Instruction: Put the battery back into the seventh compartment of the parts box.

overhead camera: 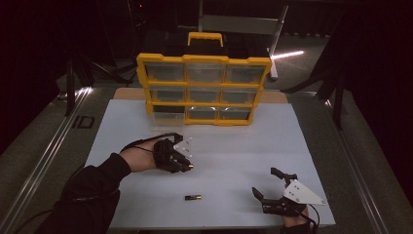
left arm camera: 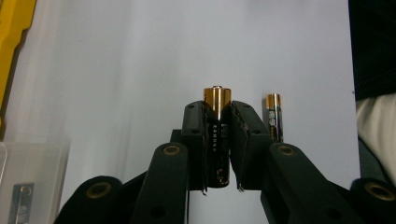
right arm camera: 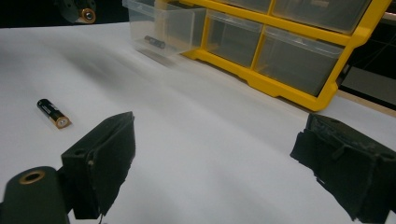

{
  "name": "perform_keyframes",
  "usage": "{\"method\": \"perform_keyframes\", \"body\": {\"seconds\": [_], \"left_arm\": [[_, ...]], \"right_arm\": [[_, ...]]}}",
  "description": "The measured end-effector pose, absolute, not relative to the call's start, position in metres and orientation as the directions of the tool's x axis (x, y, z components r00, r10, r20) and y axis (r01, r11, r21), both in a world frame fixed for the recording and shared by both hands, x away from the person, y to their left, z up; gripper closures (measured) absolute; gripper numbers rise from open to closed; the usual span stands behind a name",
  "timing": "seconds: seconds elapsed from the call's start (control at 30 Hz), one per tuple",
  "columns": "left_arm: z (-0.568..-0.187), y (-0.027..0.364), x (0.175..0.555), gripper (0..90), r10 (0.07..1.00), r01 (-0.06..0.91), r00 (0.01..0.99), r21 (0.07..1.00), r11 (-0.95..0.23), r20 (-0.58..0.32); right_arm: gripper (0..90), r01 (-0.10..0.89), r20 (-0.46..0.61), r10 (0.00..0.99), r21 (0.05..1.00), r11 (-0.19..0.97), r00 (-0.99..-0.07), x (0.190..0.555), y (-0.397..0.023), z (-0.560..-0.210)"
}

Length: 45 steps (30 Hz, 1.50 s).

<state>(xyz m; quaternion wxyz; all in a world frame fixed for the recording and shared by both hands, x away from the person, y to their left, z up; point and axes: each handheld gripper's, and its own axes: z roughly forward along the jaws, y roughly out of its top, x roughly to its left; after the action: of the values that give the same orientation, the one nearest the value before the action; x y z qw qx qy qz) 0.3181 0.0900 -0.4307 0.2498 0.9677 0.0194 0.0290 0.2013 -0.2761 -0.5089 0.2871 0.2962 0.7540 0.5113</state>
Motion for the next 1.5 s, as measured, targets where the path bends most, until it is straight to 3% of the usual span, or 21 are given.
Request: {"method": "perform_keyframes", "body": {"seconds": [1.5], "left_arm": [[-0.35, 0.112, 0.344, 75.5, 0.113, 0.016, 0.982, 0.524, -0.852, 0.153]], "right_arm": [[10.4, 0.154, -0.128, 0.741, 0.941, 0.301, -0.66, 0.201, -0.276, -0.509]]}}
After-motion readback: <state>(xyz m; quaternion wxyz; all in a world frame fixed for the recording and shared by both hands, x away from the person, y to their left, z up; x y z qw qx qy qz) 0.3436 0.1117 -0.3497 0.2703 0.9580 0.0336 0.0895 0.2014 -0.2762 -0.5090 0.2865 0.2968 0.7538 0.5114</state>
